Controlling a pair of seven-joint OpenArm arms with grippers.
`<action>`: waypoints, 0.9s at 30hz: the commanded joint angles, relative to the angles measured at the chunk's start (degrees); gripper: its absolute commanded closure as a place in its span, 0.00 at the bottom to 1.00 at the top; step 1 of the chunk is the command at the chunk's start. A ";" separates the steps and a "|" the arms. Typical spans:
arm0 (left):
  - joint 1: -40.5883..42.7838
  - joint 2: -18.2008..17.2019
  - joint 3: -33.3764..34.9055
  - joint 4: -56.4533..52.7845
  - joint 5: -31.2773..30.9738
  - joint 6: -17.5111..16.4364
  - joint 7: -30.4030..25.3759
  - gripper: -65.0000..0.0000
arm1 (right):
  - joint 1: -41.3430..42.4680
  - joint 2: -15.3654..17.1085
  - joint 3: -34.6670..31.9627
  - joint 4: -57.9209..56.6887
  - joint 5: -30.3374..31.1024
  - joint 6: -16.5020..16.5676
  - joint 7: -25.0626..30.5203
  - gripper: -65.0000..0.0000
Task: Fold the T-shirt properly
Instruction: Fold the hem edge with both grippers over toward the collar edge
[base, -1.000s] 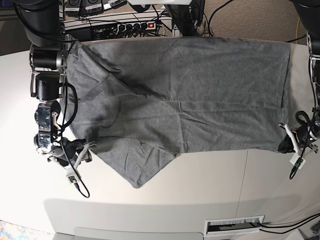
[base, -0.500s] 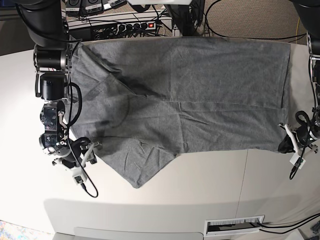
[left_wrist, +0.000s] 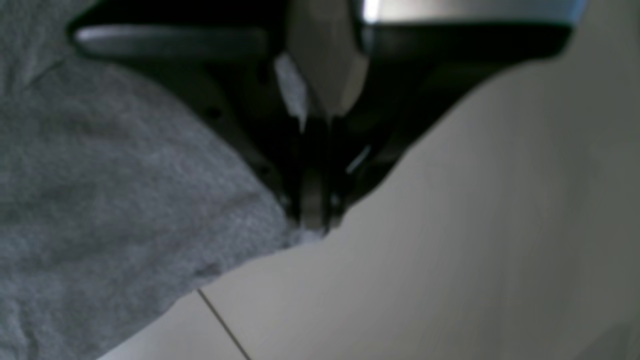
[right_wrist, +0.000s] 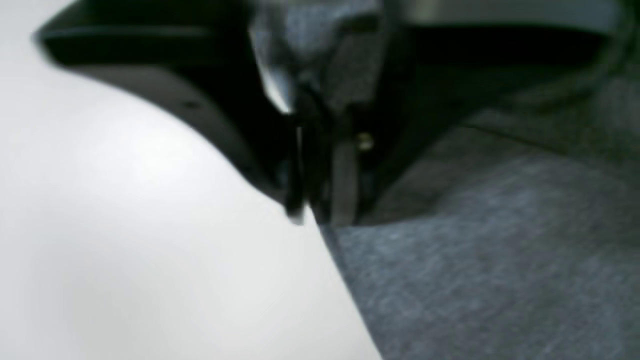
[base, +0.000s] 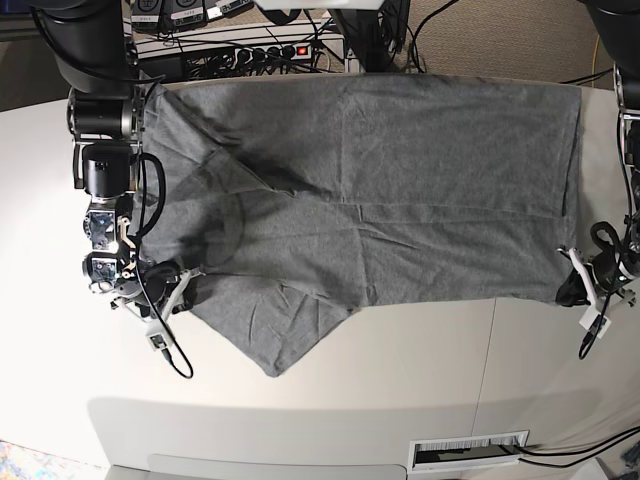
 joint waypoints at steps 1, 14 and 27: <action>-1.70 -1.46 -0.48 0.83 -1.01 0.16 -1.66 1.00 | 1.66 0.72 0.11 0.55 -0.04 -0.24 -2.34 0.96; -1.68 -5.46 -0.48 1.66 -7.80 0.16 -0.68 1.00 | 2.12 1.03 0.15 14.78 7.08 -0.22 -15.76 1.00; -1.66 -11.34 -0.48 8.79 -30.08 0.16 19.43 1.00 | 0.68 1.57 0.15 30.77 23.15 0.07 -38.91 1.00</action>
